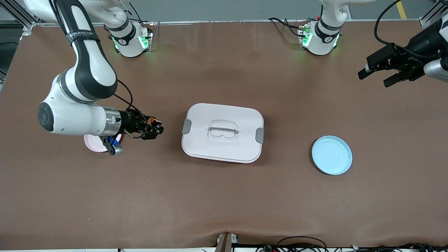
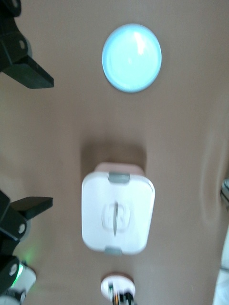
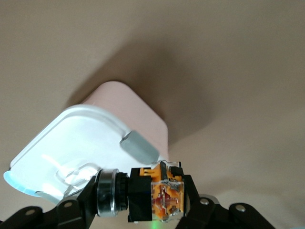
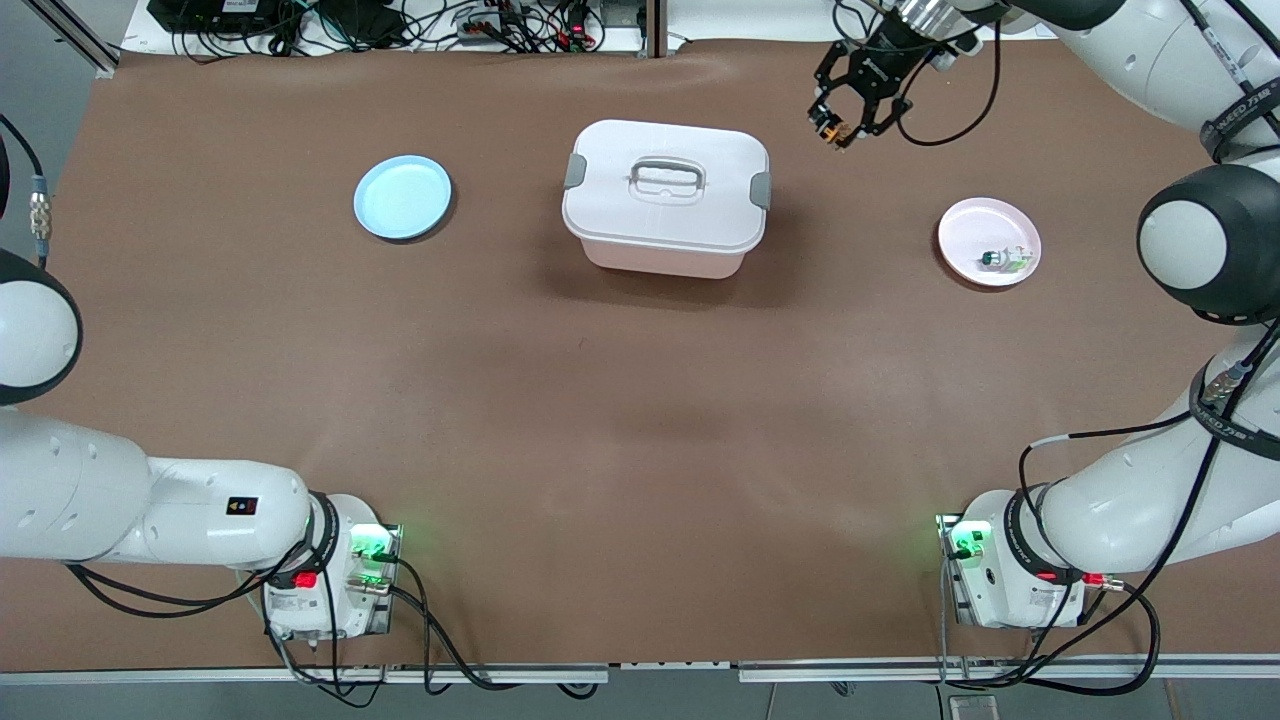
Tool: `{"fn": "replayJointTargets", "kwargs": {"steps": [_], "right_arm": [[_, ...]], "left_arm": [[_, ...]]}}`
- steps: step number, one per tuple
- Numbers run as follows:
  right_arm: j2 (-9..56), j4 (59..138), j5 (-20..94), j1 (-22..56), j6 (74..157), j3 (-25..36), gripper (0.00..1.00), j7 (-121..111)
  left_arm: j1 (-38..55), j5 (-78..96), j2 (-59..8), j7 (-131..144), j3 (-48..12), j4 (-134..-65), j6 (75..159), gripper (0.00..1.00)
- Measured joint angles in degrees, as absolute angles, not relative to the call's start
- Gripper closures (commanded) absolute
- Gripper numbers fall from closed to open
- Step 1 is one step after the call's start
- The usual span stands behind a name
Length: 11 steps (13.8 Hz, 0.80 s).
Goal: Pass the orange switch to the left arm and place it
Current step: 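Lift the switch over the box with the right gripper while the left gripper approaches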
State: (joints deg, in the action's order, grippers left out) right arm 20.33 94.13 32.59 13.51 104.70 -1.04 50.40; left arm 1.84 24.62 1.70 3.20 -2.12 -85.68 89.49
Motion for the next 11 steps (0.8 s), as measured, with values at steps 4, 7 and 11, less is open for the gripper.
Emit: {"fn": "replayJointTargets", "kwargs": {"steps": [4,7,11], "right_arm": [[21.86,90.52,33.27,17.36,106.25,-1.05,1.0,58.91],[23.18,88.05,33.41,20.63,108.33,-1.05,1.0,65.76],[24.57,87.49,37.16,23.67,113.46,-1.04,1.0,70.56]], "left_arm": [[2.2,34.12,-0.67,3.16,-2.15,-85.69,91.12,0.0],[5.11,36.2,-2.73,2.65,-2.27,-85.68,94.83,0.0],[8.93,41.83,-6.24,2.65,-2.44,-85.71,98.51,0.0]]}}
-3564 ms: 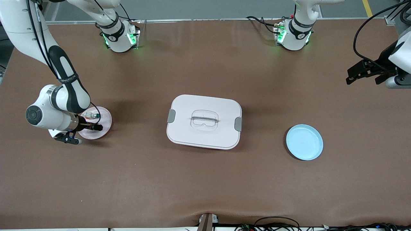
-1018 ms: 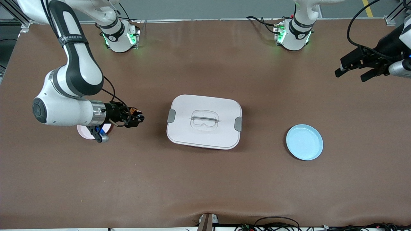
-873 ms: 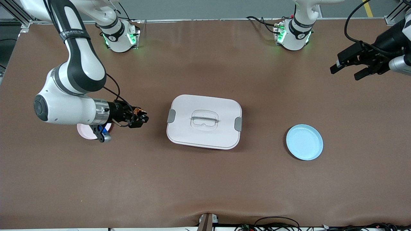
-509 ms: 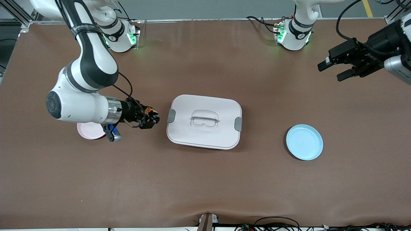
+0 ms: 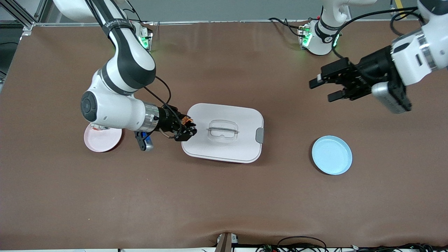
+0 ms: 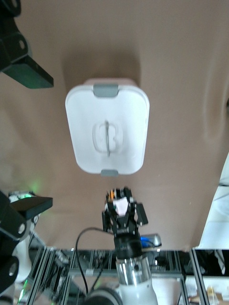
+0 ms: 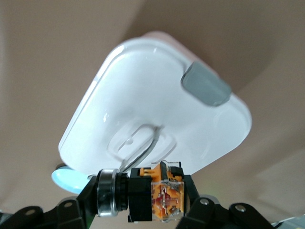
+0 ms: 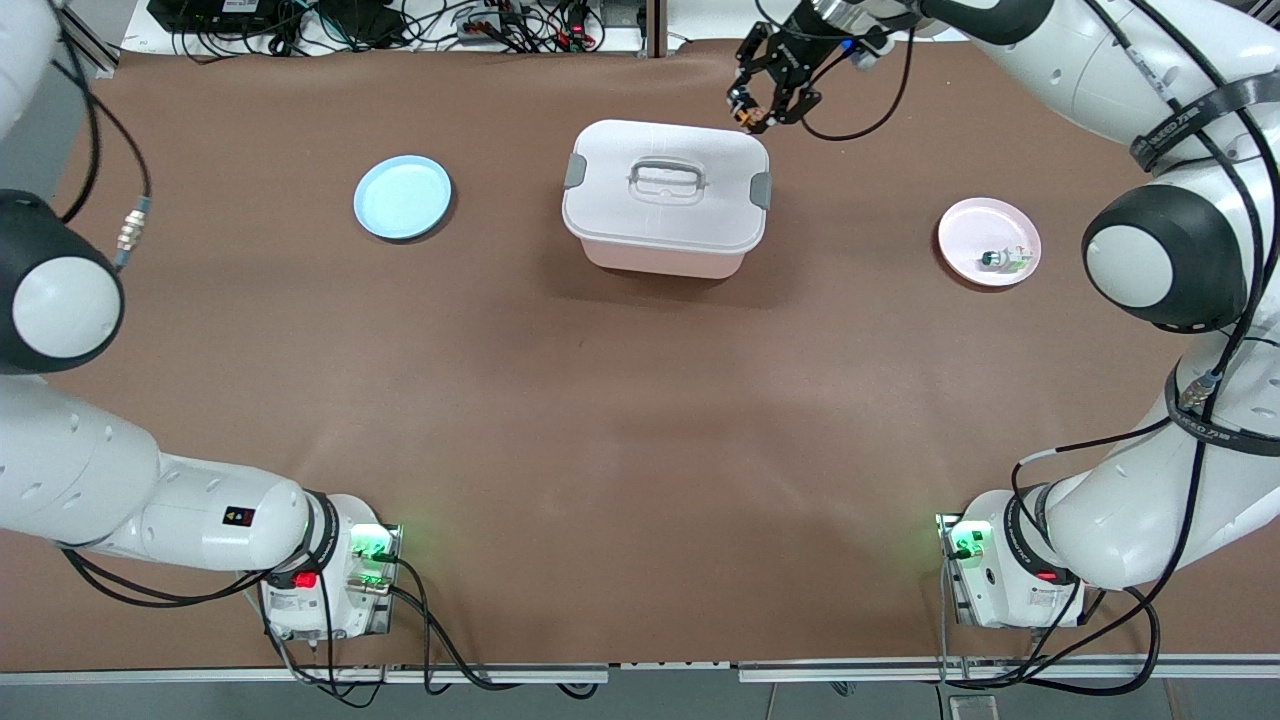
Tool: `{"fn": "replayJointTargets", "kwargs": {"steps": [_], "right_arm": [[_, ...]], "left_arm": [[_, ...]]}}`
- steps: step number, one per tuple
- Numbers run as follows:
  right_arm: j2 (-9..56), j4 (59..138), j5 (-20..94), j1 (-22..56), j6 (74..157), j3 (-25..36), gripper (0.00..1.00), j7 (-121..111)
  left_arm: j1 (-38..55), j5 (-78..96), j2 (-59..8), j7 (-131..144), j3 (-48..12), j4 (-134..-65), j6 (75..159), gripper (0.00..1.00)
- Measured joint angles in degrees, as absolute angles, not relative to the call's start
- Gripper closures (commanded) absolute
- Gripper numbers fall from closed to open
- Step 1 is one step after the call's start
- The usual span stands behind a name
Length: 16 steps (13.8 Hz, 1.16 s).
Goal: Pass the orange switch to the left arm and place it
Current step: 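Lift the switch over the box with the right gripper while the left gripper approaches, then close the left gripper on the switch held by the right gripper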
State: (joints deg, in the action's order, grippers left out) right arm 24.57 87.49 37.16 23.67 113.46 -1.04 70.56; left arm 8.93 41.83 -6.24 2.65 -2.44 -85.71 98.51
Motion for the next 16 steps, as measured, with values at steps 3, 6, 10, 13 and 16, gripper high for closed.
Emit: {"fn": "replayJointTargets", "kwargs": {"steps": [3,6,10,13,16], "right_arm": [[25.79,86.21,38.0,24.83,115.25,-1.03,1.0,74.88],[28.3,83.19,38.21,25.78,116.32,-1.03,1.0,80.39],[29.57,81.52,44.57,26.4,117.89,-1.03,1.0,82.75],[29.57,81.36,47.21,26.49,119.05,-1.01,1.0,84.6],[29.6,81.33,47.74,27.15,120.69,-1.01,1.0,87.92]], "left_arm": [[10.98,42.83,-8.9,2.61,-2.49,-85.7,100.63,0.0],[13.82,42.84,-11.21,2.61,-2.52,-85.76,104.08,0.0],[17.66,42.85,-15.62,2.62,-2.55,-85.82,111.61,0.0],[18.78,42.86,-17.8,2.62,-2.57,-85.77,115.68,0.0],[19.07,43.99,-19.11,2.61,-2.57,-85.72,118.28,0.0]]}}
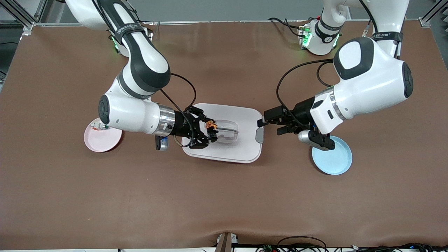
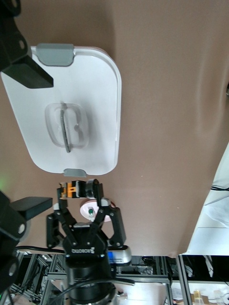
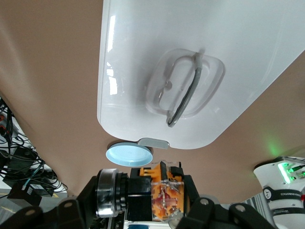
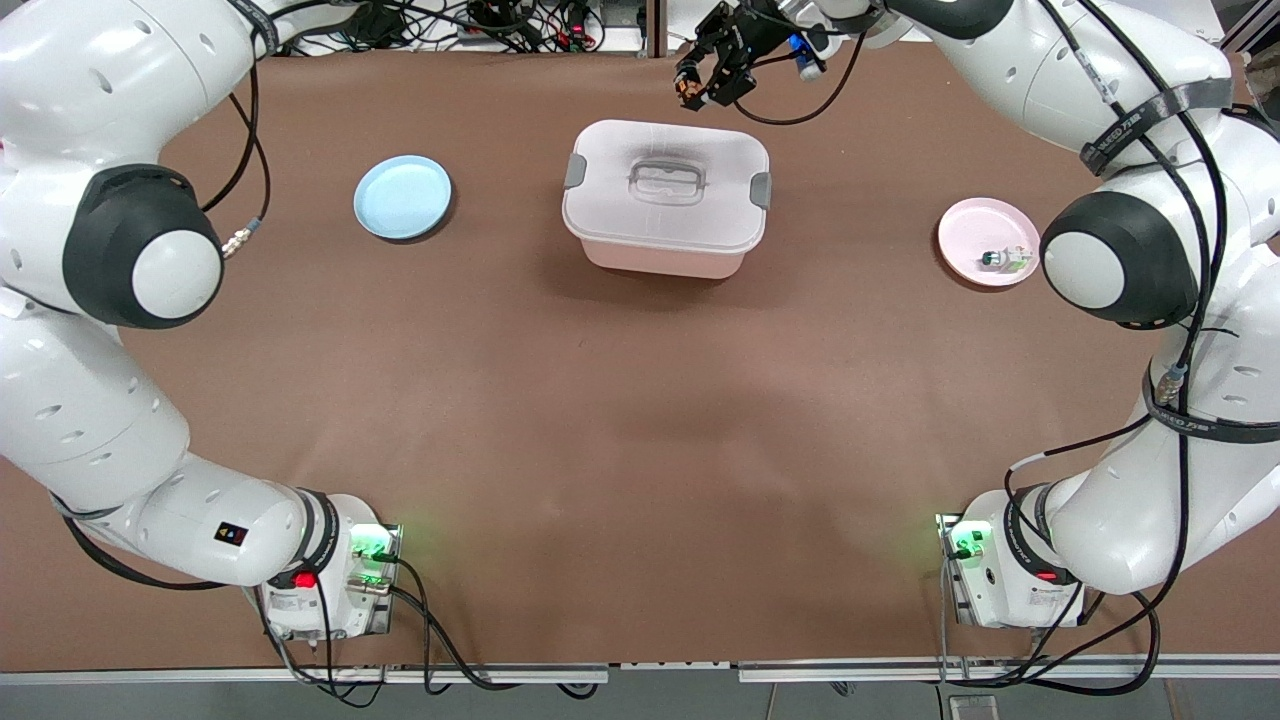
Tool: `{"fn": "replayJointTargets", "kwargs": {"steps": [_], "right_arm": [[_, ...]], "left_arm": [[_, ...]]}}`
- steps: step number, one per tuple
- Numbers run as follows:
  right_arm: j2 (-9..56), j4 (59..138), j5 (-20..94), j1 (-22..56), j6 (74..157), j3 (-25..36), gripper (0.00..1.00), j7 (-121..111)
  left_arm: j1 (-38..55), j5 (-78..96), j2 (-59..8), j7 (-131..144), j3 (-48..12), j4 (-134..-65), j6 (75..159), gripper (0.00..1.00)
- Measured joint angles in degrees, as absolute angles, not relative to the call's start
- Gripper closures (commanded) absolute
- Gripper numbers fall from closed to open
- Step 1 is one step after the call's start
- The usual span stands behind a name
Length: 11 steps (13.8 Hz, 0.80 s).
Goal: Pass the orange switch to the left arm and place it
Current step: 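Close the left gripper on the switch held by the right gripper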
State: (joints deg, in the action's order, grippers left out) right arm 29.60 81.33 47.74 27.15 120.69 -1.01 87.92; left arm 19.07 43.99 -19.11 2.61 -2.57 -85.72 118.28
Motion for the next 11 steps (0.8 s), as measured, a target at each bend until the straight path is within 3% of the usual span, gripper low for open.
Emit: {"fn": "replayJointTargets", "kwargs": {"steps": [11], "right_arm": [[29.75,80.19,47.99,31.8,126.48,-1.02,1.0,99.98]], "left_arm": [[22.91,47.87,-23.47,2.61,-2.79,-85.62,124.12,0.0]]}}
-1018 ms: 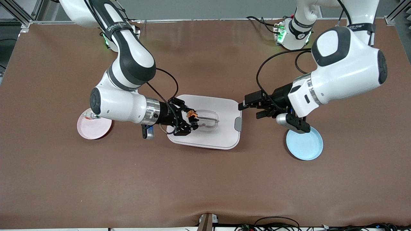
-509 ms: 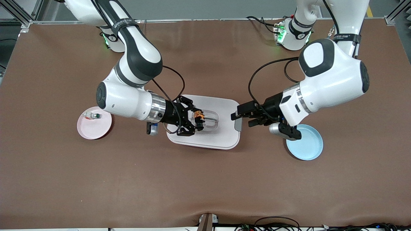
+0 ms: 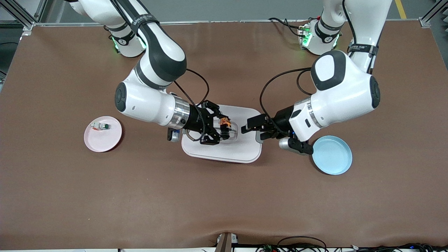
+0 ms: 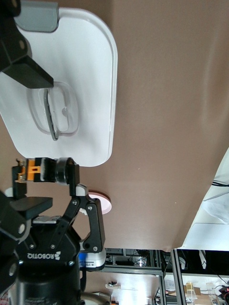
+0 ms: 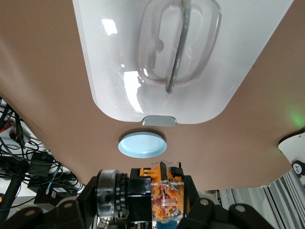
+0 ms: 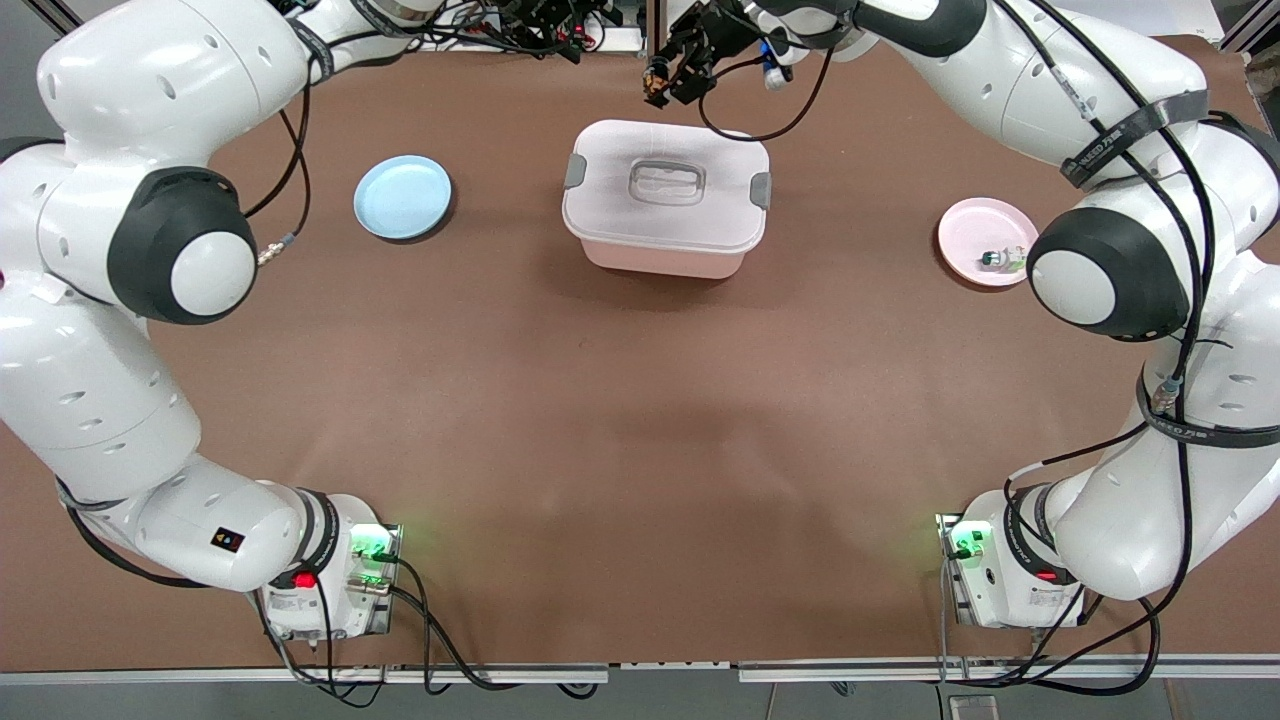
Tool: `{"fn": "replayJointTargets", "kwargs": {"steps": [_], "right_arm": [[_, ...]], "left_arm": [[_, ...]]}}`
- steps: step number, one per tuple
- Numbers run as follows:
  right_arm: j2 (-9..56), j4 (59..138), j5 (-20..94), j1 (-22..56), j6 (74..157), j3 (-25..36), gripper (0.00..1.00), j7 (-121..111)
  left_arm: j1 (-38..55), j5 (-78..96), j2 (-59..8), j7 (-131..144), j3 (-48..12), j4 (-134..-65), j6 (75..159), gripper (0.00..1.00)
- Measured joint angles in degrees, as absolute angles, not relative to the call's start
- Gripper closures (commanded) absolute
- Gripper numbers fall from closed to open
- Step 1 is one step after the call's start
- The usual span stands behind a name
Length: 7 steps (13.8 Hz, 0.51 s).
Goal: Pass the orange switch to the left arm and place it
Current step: 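Close the left gripper on the switch held by the right gripper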
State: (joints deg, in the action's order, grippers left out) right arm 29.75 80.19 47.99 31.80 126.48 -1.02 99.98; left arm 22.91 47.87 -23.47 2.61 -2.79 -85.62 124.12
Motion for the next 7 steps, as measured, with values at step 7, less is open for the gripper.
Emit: {"fn": "replayJointTargets", "kwargs": {"steps": [7], "right_arm": [[29.76,78.91,47.99,34.56,127.34,-1.01,1.0,103.43]], "left_arm": [[24.72,48.51,-24.34,2.61,-2.88,-85.57,126.16,0.0]]}}
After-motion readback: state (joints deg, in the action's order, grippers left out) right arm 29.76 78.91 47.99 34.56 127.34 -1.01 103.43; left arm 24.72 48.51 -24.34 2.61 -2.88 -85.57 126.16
